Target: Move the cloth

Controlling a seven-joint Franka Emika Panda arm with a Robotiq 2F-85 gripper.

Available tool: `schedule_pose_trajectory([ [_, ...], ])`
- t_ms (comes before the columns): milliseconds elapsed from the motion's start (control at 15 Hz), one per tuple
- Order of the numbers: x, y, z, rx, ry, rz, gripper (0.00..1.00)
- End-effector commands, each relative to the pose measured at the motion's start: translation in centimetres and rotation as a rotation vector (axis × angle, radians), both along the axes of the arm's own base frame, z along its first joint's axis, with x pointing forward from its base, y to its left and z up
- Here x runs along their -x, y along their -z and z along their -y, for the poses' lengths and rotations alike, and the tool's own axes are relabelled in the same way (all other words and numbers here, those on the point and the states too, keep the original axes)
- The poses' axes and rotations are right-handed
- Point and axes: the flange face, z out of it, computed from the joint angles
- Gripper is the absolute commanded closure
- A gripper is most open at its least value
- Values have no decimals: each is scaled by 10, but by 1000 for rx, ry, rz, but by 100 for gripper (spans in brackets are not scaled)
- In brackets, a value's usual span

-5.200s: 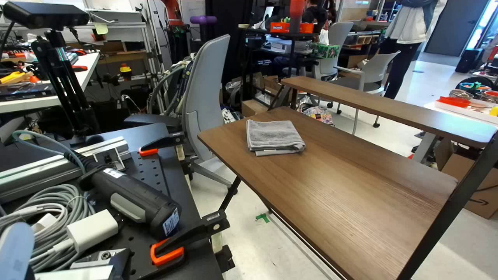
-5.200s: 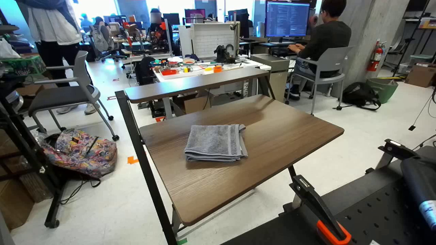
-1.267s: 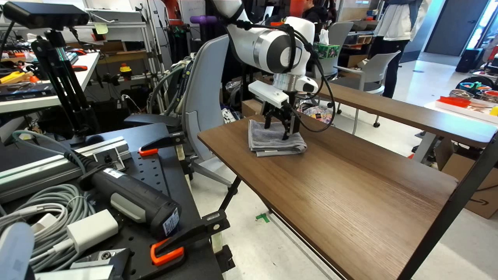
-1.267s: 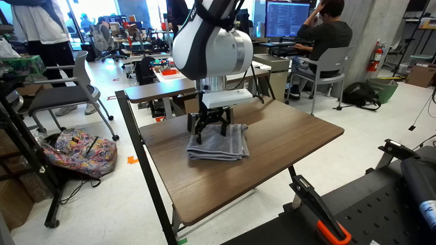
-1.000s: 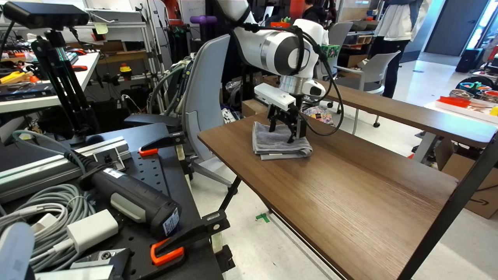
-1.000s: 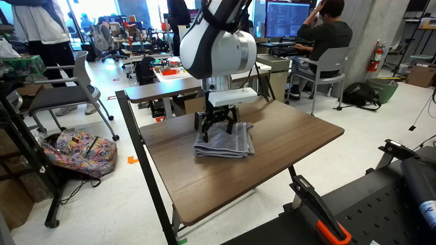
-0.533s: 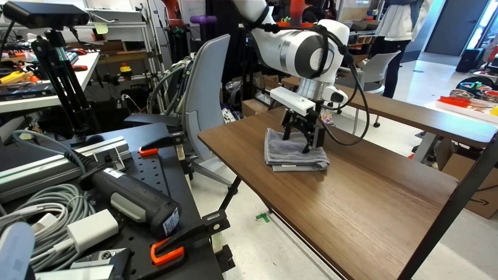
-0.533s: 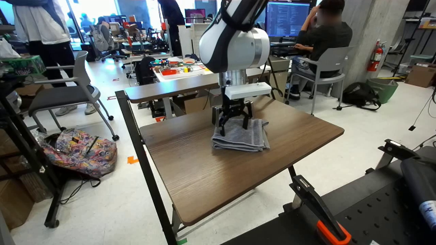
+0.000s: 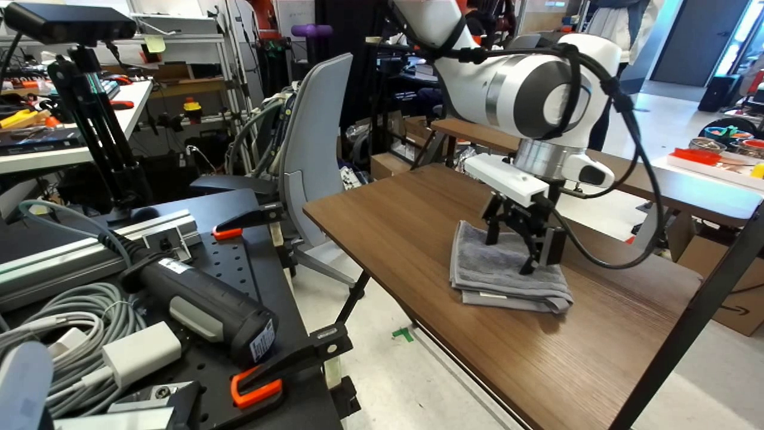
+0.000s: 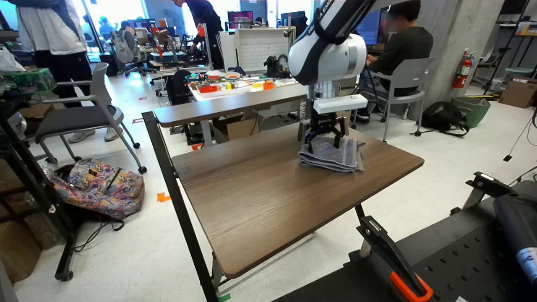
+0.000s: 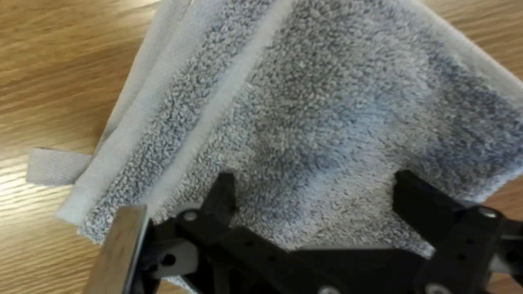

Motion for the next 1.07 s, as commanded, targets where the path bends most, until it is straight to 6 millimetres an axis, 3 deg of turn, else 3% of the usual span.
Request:
schedule_pose_trajectory([
  [0, -6, 11, 37, 19, 75, -10, 0],
  [267, -9, -5, 46, 13, 72, 15, 0],
  [800, 16, -70, 41, 33, -42, 81, 0],
  [867, -2, -50, 41, 35, -8, 73, 0],
  [1000, 5, -62, 42, 32, -17, 76, 0],
])
